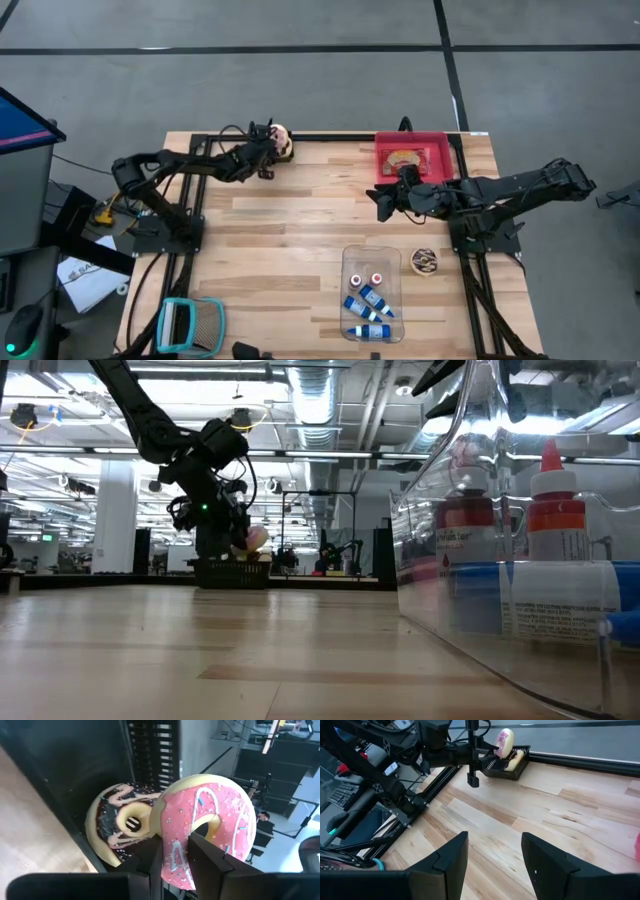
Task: Pick & Place Food Item
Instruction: Put the pink donut into the black bin
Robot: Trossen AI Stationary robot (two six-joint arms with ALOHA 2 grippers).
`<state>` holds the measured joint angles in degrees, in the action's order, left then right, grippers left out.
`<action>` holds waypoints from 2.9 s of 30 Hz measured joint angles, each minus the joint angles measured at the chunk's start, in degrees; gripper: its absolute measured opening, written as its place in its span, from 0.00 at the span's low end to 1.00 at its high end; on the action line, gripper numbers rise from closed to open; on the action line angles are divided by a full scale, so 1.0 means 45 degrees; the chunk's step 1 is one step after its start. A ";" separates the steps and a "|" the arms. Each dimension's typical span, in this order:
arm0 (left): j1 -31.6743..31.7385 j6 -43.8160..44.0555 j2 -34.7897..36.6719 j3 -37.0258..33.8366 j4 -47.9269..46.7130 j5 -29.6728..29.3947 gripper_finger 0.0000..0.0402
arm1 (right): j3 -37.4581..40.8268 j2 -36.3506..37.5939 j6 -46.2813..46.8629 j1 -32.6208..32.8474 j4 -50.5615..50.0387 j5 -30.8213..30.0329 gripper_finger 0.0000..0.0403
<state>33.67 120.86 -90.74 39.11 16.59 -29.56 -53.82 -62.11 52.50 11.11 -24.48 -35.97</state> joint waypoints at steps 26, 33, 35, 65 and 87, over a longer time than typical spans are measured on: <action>-0.0267 -0.0564 0.0539 0.0000 -0.1639 -0.0437 0.28 | 0.0000 0.0000 -0.0096 0.0015 -0.0028 -0.0010 0.44; -0.0267 -0.0564 0.0539 0.0000 -0.1711 -0.0437 0.46 | 0.0000 0.0000 -0.0096 0.0015 -0.0028 -0.0010 0.44; -0.0318 -0.0564 0.0539 0.0000 -0.1778 -0.0437 0.50 | 0.0000 0.0000 -0.0100 0.0014 -0.0028 -0.0010 0.44; -0.0756 -0.8365 0.4641 0.0005 -0.5632 -0.2230 0.21 | 0.0000 0.0000 -0.0285 -0.0010 -0.0037 -0.0019 0.44; -0.1440 -2.2696 0.3493 0.2516 -0.5798 0.4447 0.43 | 0.0004 -0.0001 0.0006 0.0024 -0.0522 0.0000 0.44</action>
<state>27.19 18.73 -75.02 50.43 -9.50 -9.55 -53.81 -62.11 52.53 11.22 -26.83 -35.97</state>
